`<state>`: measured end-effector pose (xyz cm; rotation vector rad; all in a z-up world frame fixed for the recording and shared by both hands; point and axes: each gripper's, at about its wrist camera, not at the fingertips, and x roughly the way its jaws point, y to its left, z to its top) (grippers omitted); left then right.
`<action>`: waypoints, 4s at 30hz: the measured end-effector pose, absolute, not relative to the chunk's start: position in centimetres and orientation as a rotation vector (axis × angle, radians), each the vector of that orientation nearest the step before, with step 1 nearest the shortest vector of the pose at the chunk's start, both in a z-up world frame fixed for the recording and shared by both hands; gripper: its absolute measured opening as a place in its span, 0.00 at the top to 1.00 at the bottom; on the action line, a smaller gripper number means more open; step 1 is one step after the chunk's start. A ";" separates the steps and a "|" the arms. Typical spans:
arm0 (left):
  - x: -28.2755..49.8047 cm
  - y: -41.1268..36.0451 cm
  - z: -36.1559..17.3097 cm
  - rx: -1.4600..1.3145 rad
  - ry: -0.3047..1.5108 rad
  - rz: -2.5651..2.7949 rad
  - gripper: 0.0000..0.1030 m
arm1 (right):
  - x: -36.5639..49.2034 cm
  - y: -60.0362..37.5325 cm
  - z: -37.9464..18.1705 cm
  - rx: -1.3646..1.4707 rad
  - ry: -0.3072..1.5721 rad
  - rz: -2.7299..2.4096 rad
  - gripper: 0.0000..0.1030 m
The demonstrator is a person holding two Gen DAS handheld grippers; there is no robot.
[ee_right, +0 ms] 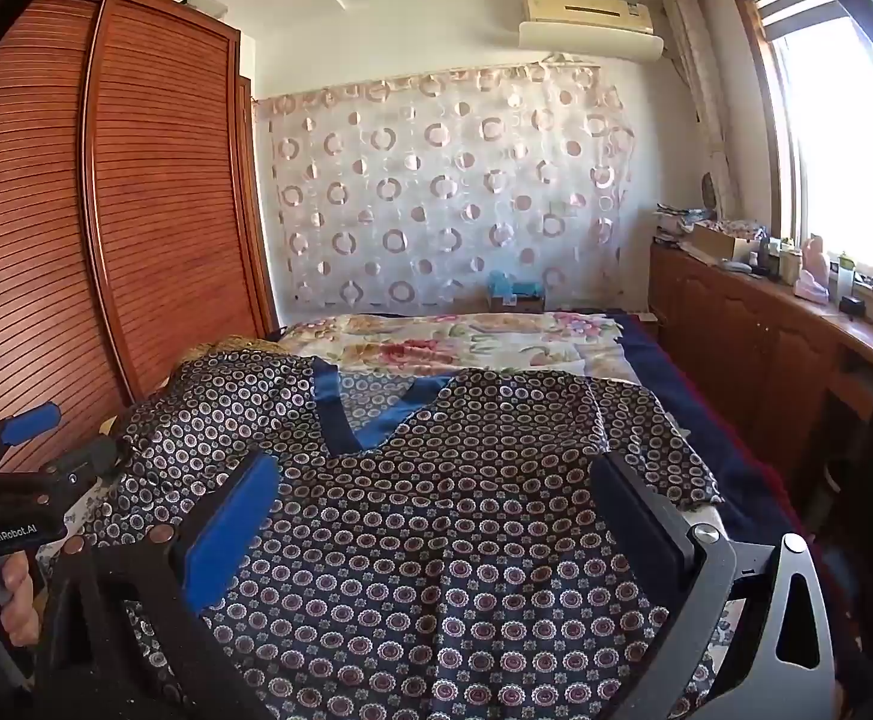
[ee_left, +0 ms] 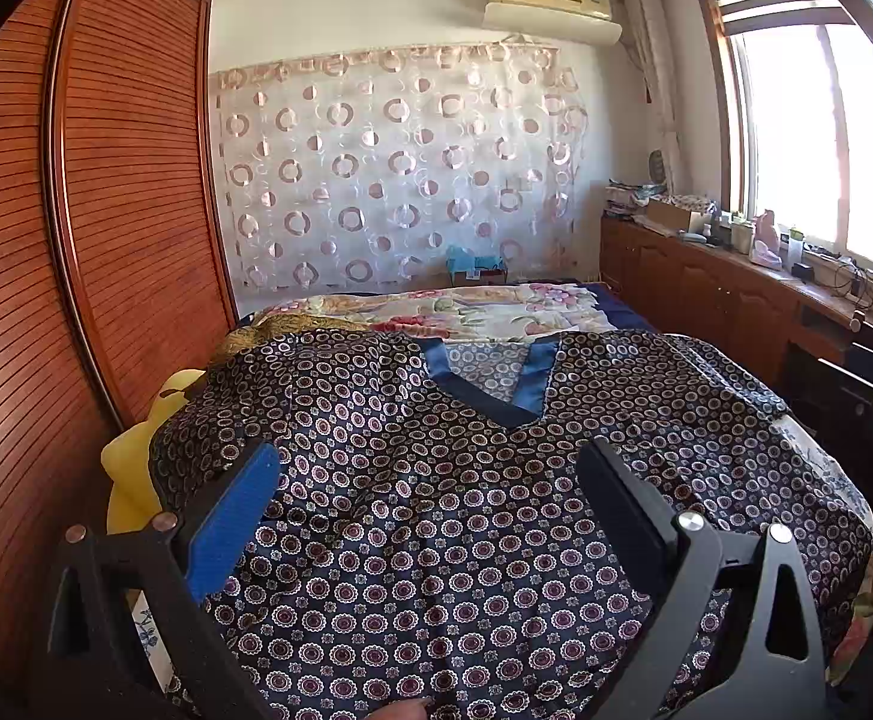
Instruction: Fold small clothes
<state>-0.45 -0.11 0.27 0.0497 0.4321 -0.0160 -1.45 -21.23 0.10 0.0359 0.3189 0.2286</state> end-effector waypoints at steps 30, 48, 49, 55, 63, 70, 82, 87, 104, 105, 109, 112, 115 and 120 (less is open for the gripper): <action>-0.7 -0.3 0.3 0.047 0.415 -0.004 0.03 | -1.4 -21.1 0.0 0.035 0.319 0.229 0.00; -0.7 -0.2 0.4 0.045 0.413 -0.007 0.03 | -1.5 -21.1 0.1 0.038 0.317 0.230 0.00; -0.7 -0.2 0.4 0.045 0.413 -0.007 0.03 | -1.5 -21.1 0.1 0.038 0.318 0.230 0.00; -0.7 -0.2 0.4 0.046 0.413 -0.007 0.03 | -1.5 -21.2 0.2 0.039 0.316 0.231 0.00; -0.8 -0.1 0.7 0.046 0.405 -0.007 0.03 | -1.5 -21.2 0.3 0.038 0.310 0.232 0.00; -0.9 -0.1 0.7 0.047 0.405 -0.007 0.03 | -1.5 -21.2 0.3 0.039 0.310 0.232 0.00; 1.2 0.2 0.2 0.039 0.441 0.005 0.03 | 0.0 -20.7 0.1 0.052 0.302 0.279 0.00; 3.1 0.8 -0.8 0.042 0.462 0.019 0.03 | 1.0 -20.5 0.1 0.043 0.281 0.288 0.00; 11.4 6.3 -5.1 0.066 0.597 0.088 0.03 | 8.1 -18.1 -1.0 -0.011 0.376 0.376 0.00; 11.5 6.8 -5.1 0.056 0.602 0.061 0.03 | 8.3 -17.9 -1.0 -0.011 0.382 0.383 0.00; 11.9 8.6 -5.1 0.060 0.645 0.042 0.03 | 10.1 -17.2 -1.1 -0.028 0.416 0.417 0.01; 11.8 10.5 -5.2 0.087 0.672 0.059 0.03 | 11.2 -17.0 -1.1 -0.037 0.451 0.443 0.02; 11.4 12.4 -5.5 0.096 0.708 0.043 0.03 | 12.1 -16.8 -1.0 -0.062 0.475 0.464 0.03; 10.3 16.2 -6.8 0.071 0.785 0.030 0.09 | 11.5 -16.4 -0.8 -0.080 0.484 0.484 0.03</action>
